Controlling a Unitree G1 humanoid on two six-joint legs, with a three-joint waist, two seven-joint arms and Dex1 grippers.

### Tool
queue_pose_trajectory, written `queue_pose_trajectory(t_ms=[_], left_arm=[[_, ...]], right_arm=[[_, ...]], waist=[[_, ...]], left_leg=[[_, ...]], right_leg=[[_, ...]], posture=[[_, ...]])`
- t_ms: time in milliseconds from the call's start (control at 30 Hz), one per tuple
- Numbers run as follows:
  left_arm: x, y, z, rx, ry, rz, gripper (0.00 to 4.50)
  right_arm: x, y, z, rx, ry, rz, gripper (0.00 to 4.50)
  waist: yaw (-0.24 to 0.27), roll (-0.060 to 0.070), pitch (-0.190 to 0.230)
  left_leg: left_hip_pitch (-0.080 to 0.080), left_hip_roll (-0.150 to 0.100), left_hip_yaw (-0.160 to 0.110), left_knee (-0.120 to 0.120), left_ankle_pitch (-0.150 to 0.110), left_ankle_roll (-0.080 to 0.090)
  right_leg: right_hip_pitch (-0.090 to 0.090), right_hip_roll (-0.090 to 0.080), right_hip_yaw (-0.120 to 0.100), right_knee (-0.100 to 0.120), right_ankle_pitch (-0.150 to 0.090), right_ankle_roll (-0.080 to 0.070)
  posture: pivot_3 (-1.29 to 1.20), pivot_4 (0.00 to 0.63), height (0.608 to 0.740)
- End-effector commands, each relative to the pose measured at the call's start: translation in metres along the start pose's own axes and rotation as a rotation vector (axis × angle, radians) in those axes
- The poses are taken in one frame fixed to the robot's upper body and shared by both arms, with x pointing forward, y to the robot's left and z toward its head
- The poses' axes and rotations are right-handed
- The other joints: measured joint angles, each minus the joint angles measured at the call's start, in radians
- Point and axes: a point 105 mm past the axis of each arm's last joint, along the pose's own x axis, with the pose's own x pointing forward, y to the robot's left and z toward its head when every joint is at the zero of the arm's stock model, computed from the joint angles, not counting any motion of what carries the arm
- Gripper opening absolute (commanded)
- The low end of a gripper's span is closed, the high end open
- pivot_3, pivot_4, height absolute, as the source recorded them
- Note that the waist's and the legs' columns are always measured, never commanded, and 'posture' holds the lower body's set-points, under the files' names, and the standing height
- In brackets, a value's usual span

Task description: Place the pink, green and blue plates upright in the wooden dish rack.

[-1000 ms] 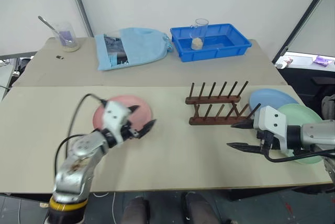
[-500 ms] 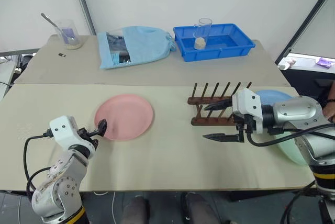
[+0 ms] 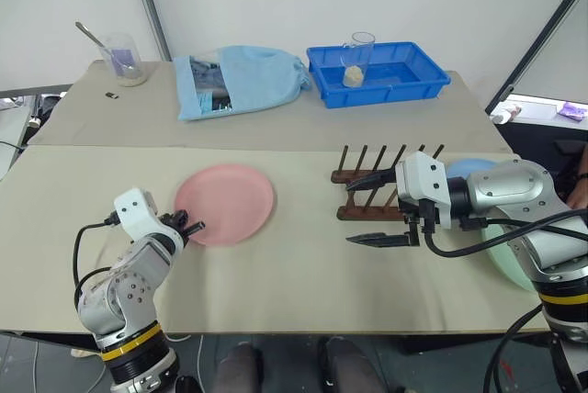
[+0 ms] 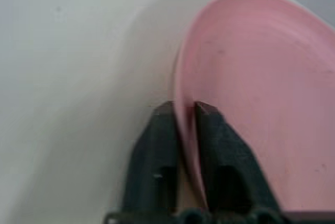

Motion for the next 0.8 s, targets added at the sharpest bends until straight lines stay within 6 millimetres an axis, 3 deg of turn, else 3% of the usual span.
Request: queue_pose_trajectory(t_ms=[33, 200, 300, 367, 533, 667, 800], left_arm=[[0.0, -0.01, 0.011, -0.022, -0.037, -0.031, 0.05], [0.0, -0.037, 0.049, -0.049, -0.16, -0.076, 0.05], [0.001, -0.075, 0.082, -0.092, -0.246, -0.147, 0.05], [0.001, -0.092, 0.094, -0.106, -0.268, -0.178, 0.05], [0.002, -0.114, 0.1, -0.083, -0.261, -0.224, 0.05], [0.003, -0.118, 0.099, -0.076, -0.252, -0.234, 0.05], [0.002, -0.118, 0.1, -0.089, -0.247, -0.234, 0.0]], right_arm=[[0.002, -0.006, 0.017, -0.085, -0.024, -0.024, 4.5], [0.02, -0.02, 0.037, -0.185, -0.066, -0.057, 4.5], [0.049, -0.035, 0.048, -0.275, -0.059, -0.113, 4.5], [0.068, -0.046, 0.047, -0.335, -0.008, -0.163, 4.5], [0.098, -0.069, 0.044, -0.49, 0.075, -0.246, 4.5], [0.109, -0.077, 0.037, -0.555, 0.112, -0.275, 4.5], [0.115, -0.078, 0.029, -0.596, 0.143, -0.284, 3.38]], waist=[[0.0, 0.0, 0.0], [-0.001, -0.001, 0.001], [-0.001, -0.001, 0.001], [-0.002, -0.001, 0.001], [-0.005, -0.001, 0.001], [-0.003, -0.001, 0.001], [-0.002, -0.001, 0.001]], left_leg=[[0.0, 0.0, 0.0, 0.0, 0.0, 0.0], [-0.002, 0.0, -0.001, 0.0, 0.0, 0.0], [-0.002, 0.0, -0.001, 0.0, 0.0, 0.0], [-0.002, 0.0, -0.001, 0.0, 0.0, 0.0], [-0.003, -0.001, 0.0, -0.002, 0.0, -0.001], [-0.014, -0.001, -0.001, -0.003, 0.0, -0.002], [-0.018, -0.001, -0.001, -0.003, 0.0, -0.003]], right_leg=[[0.0, 0.0, 0.0, 0.0, 0.0, 0.0], [-0.001, 0.001, 0.0, 0.0, 0.001, -0.001], [-0.001, 0.001, 0.0, 0.0, 0.001, 0.0], [-0.001, 0.001, 0.0, 0.0, 0.003, 0.001], [-0.002, 0.0, 0.0, -0.001, 0.008, -0.001], [-0.015, 0.0, 0.0, 0.001, 0.009, -0.002], [-0.018, 0.0, 0.0, 0.001, 0.01, -0.002]], posture=[[0.0, 0.15, 0.74], [0.0, 0.15, 0.74], [0.0, 0.15, 0.74], [0.0, 0.15, 0.74], [0.0, 0.15, 0.74], [0.0, 0.15, 0.74], [0.0, 0.15, 0.74]])
